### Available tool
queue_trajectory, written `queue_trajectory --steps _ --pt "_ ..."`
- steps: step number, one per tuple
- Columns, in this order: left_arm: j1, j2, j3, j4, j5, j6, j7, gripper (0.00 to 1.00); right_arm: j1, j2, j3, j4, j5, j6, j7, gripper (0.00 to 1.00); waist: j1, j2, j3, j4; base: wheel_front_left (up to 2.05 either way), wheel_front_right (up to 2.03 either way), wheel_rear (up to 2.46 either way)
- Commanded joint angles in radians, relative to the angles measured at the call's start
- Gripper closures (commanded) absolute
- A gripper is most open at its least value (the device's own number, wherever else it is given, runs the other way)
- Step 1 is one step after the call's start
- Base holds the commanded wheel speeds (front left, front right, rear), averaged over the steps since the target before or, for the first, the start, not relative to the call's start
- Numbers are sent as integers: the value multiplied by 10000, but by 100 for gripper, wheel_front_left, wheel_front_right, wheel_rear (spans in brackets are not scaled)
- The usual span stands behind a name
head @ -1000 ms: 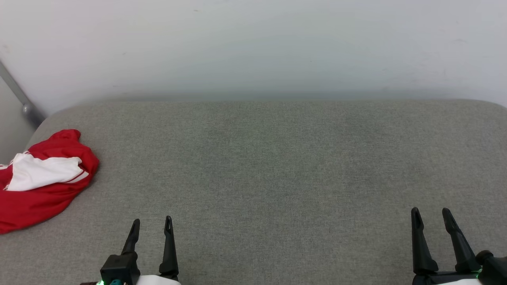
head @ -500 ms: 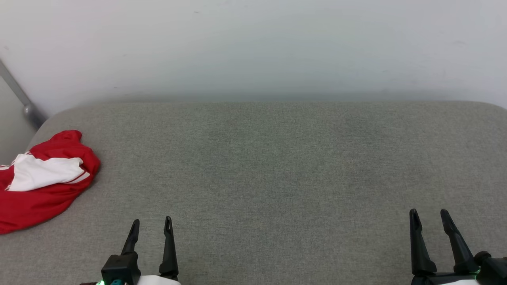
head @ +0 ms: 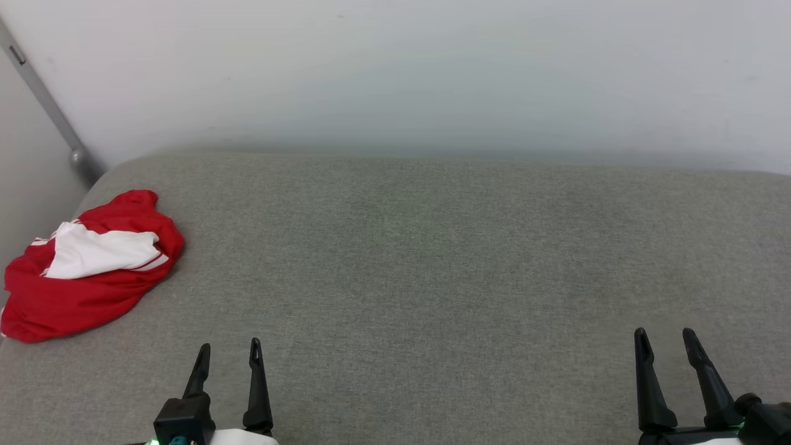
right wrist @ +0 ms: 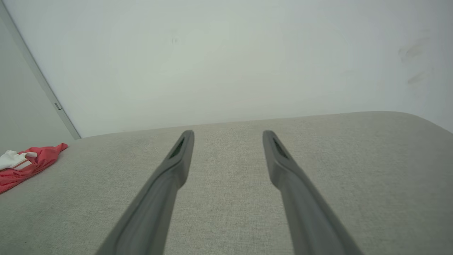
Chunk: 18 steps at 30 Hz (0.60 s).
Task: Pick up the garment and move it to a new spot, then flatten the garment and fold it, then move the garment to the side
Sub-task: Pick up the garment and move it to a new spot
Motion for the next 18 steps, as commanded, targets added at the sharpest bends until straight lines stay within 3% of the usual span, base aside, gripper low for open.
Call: queue_trajectory --steps 1,18 --pt "10 -9 38 20 35 59 -28 0 139 2 0 -50 23 -3 -21 0 0 0 6 169 0 0 0" --pt "23 -9 198 78 217 188 -28 0 150 2 96 -60 89 -3 -21 0 0 0 -10 1933 0 0 0"
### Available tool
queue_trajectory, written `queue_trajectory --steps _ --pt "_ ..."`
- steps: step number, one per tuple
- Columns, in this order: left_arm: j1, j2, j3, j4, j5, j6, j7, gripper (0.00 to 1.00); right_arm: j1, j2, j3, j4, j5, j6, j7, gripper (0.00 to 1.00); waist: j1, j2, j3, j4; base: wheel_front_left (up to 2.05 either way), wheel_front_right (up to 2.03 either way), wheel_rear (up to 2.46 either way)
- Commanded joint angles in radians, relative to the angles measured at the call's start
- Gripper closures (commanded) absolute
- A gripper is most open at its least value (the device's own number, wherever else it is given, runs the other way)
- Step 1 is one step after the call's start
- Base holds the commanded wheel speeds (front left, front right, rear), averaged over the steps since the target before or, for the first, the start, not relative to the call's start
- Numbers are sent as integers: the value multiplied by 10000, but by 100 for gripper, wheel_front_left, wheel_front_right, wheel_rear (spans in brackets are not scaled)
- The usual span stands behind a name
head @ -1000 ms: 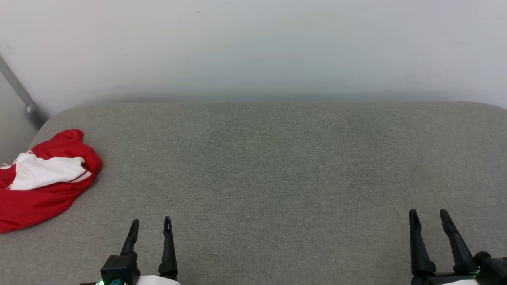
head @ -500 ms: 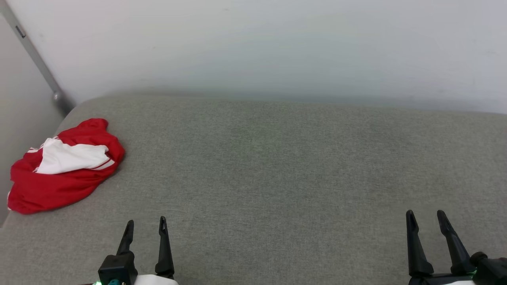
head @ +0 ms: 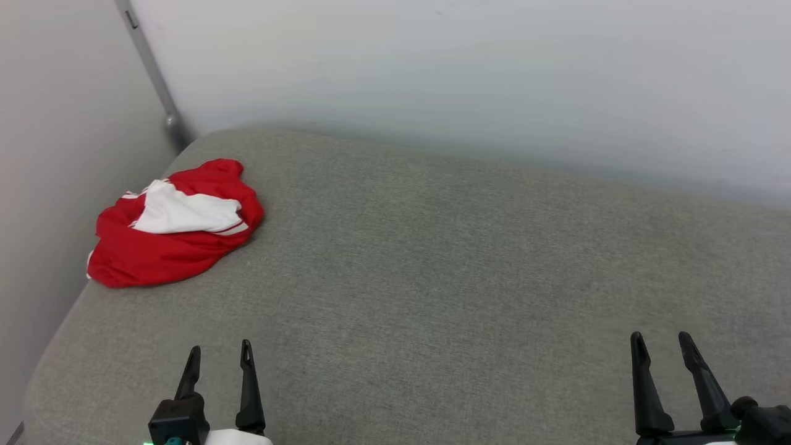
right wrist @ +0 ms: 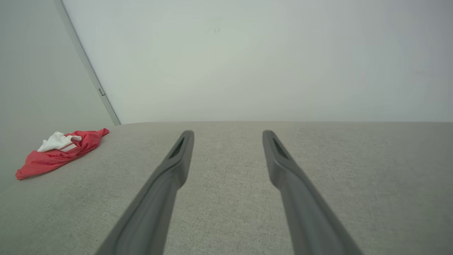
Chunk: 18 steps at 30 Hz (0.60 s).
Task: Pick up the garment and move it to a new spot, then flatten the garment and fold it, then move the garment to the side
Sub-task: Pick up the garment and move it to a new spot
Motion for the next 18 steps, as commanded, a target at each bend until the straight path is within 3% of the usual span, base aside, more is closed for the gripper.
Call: queue_trajectory --steps 1,18 --pt "6 -9 17 23 42 27 -28 0 56 4 20 -32 73 -3 -21 0 0 0 -4 402 0 0 0" --pt "68 -11 304 -36 -58 124 -28 0 46 4 139 -52 59 -3 -21 0 0 0 38 2256 0 0 0"
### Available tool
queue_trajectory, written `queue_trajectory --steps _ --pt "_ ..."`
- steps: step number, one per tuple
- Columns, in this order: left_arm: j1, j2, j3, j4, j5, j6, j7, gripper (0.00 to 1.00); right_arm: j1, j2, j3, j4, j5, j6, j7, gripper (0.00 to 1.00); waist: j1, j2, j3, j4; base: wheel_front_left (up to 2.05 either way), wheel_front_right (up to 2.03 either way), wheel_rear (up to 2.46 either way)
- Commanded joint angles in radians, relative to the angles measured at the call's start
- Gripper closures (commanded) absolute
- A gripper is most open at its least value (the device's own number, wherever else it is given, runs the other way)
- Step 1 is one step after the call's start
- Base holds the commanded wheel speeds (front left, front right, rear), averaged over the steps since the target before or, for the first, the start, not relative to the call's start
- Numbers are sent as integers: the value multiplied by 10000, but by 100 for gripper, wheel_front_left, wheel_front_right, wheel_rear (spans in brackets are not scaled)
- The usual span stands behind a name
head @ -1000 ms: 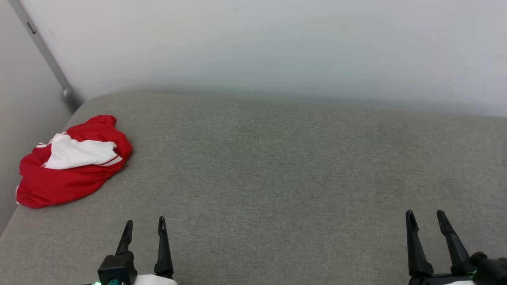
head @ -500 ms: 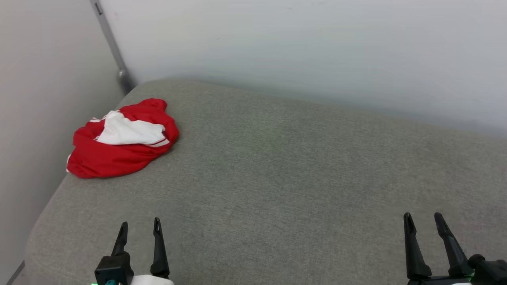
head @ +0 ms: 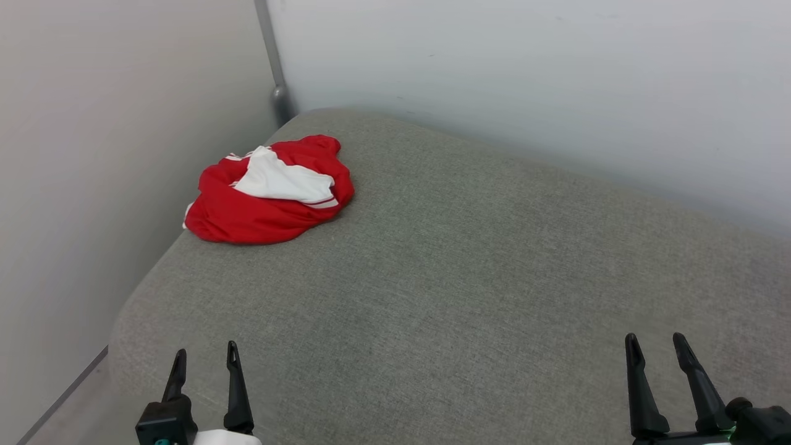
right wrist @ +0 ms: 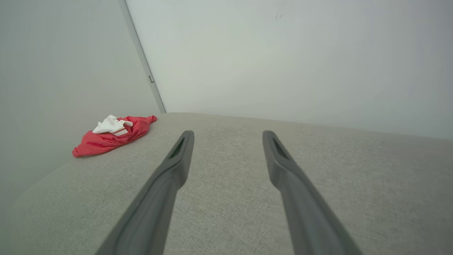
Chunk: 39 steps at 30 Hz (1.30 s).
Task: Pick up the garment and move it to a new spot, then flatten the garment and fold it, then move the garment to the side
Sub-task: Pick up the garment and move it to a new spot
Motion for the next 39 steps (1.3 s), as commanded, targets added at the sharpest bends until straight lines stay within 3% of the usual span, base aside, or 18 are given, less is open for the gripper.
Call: queue_trajectory --steps 1,16,20,30,39 --pt "59 -13 33 -59 -35 27 -28 0 0 2 39 -31 18 -3 -21 0 0 0 16 213 0 0 0" --pt "99 -12 297 -32 -54 115 -28 0 2 2 130 20 -28 -3 -21 0 0 0 -32 169 0 0 0" --pt "-299 69 564 54 40 -80 -28 0 -31 2 120 -15 -47 -3 -21 0 0 0 18 102 0 0 0" --pt "-3119 1456 1351 1119 -28 -1055 -28 0 -386 1 34 -202 -463 -3 -21 0 0 0 794 -230 0 0 0" --pt "-6483 2995 1842 2685 -783 -1911 463 0 -1058 2 -291 -529 -1068 -3 -21 0 0 0 2299 -1116 0 0 0"
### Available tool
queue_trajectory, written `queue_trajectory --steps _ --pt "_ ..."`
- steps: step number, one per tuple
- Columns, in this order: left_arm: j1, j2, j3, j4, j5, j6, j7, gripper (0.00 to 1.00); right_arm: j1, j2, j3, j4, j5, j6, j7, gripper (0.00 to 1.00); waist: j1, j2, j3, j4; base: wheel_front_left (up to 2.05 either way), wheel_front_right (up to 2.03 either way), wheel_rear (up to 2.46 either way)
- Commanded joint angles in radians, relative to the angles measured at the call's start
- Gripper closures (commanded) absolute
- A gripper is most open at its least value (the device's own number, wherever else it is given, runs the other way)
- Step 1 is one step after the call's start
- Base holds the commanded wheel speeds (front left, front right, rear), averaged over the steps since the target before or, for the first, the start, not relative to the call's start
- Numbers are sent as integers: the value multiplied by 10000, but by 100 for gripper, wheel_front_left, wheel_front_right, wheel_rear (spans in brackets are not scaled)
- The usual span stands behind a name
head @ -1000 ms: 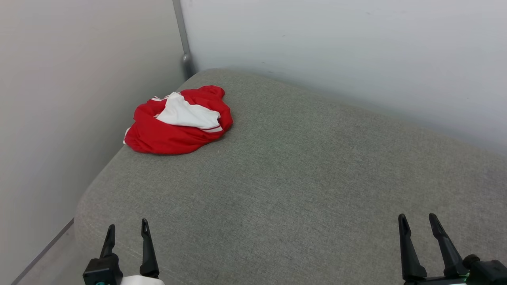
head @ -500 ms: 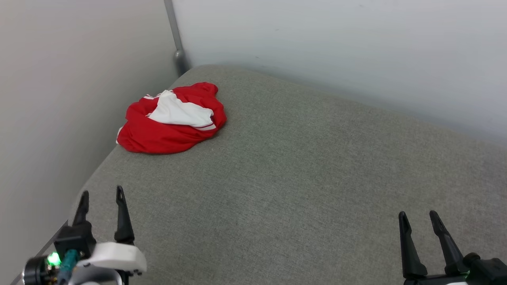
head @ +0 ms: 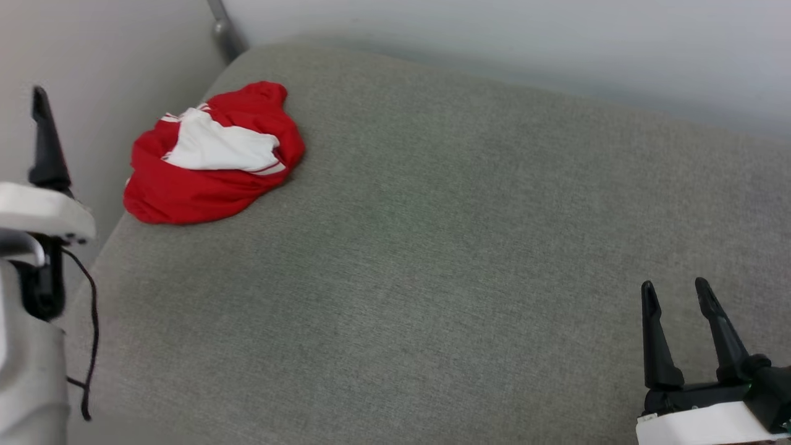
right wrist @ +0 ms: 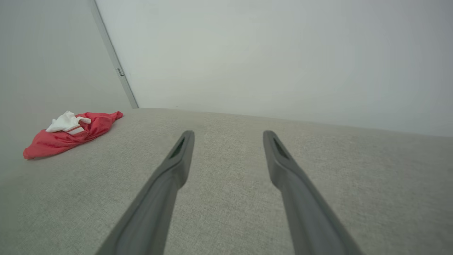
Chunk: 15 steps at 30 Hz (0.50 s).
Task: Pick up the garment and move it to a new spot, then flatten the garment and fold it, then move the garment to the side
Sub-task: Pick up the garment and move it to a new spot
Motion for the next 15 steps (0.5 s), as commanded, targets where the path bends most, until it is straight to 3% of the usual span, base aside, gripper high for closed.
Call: queue_trajectory --steps 1,5,9,15 --pt "-496 273 76 238 -190 -140 307 0 -225 4 -54 -88 -146 -3 -21 0 -1 0 711 -541 0 0 0" --pt "-1686 1133 -5 538 -713 -389 1299 0 -544 2 -211 -318 -292 -3 -21 0 -1 0 1444 -983 0 0 0" --pt "-3008 2166 -432 1410 -1672 -517 3184 0 -872 5 -234 -561 -490 -3 -21 0 -1 0 2129 -1325 0 0 0" --pt "-4067 3474 -2649 1841 -3572 -519 6424 0 -1393 5 -230 -840 -606 -3 -20 0 -1 0 2990 -1779 0 0 0"
